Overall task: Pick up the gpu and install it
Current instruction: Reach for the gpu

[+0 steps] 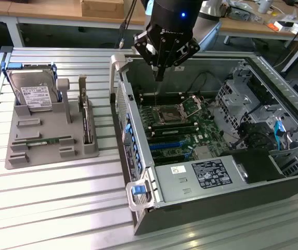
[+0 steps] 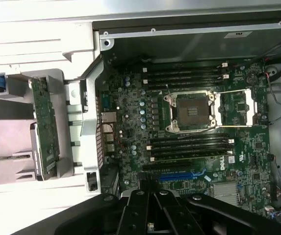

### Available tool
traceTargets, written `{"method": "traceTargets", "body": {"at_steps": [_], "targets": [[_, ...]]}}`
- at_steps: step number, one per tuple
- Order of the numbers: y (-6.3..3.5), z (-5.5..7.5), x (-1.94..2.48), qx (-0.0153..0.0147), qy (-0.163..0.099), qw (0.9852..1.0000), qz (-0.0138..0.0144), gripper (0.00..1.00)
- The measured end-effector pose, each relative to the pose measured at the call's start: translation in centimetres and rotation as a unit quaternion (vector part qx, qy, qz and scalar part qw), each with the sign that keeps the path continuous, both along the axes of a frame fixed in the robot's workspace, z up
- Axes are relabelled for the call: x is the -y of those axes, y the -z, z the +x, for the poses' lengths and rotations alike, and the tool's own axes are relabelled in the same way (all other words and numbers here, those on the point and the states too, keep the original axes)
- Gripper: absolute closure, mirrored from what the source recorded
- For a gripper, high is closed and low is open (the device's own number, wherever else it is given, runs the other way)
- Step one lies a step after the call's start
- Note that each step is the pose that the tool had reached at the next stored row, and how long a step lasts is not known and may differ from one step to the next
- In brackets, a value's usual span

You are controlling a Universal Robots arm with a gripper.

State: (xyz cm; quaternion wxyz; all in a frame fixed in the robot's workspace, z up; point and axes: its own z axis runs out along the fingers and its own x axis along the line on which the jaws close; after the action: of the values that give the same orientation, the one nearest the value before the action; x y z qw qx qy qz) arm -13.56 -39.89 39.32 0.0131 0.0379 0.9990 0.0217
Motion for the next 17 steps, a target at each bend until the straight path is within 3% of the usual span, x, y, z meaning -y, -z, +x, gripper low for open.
{"method": "traceTargets", "body": {"at_steps": [17], "targets": [[0.0,-1.2,0.0,0.0,0.0,1.0,0.0,0.89]]}}
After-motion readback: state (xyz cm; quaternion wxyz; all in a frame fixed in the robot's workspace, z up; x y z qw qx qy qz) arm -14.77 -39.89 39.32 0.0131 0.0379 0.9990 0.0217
